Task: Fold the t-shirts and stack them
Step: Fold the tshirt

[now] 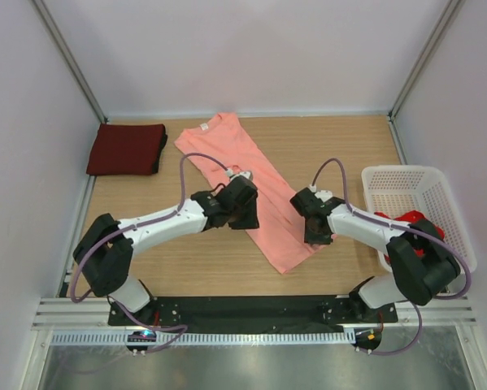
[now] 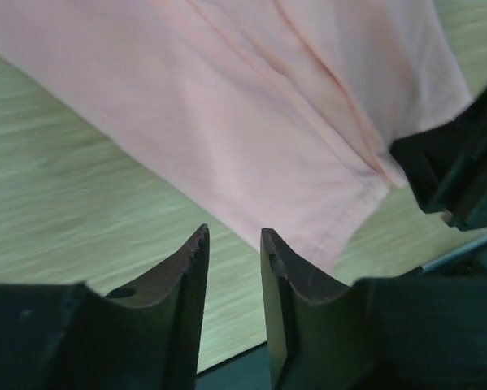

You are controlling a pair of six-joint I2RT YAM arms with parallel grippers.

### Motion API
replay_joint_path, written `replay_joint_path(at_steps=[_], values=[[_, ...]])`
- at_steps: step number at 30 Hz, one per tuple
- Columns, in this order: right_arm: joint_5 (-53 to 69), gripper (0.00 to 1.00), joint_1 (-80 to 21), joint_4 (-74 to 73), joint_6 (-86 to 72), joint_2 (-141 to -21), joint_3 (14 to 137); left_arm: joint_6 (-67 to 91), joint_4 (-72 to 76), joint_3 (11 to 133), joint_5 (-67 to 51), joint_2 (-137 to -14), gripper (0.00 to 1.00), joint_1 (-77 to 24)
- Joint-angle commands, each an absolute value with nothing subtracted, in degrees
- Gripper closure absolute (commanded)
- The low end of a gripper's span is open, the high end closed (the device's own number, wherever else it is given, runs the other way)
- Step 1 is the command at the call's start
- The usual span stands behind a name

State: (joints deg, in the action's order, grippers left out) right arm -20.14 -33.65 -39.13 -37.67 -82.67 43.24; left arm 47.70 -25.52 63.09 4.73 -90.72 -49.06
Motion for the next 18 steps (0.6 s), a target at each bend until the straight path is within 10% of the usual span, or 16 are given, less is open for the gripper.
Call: replay_joint_path(at_steps=[1, 9, 18], values=[[-16.9, 0.66, -33.8, -39.9, -42.8, -78.2, 42.4, 52.2, -16.8, 62.3, 5.6, -89.6, 0.69, -53.7], [-20.3, 0.65, -33.8, -50.9, -44.9, -62.8, 50.5, 55.4, -13.7, 69.8, 4.4, -101.7, 0.93, -63.4], [-22.7, 0.63, -33.7, -56.2, -43.5, -54.5, 56.5, 58.0, -13.7, 68.7, 4.7, -106.3, 0.98, -65.7]])
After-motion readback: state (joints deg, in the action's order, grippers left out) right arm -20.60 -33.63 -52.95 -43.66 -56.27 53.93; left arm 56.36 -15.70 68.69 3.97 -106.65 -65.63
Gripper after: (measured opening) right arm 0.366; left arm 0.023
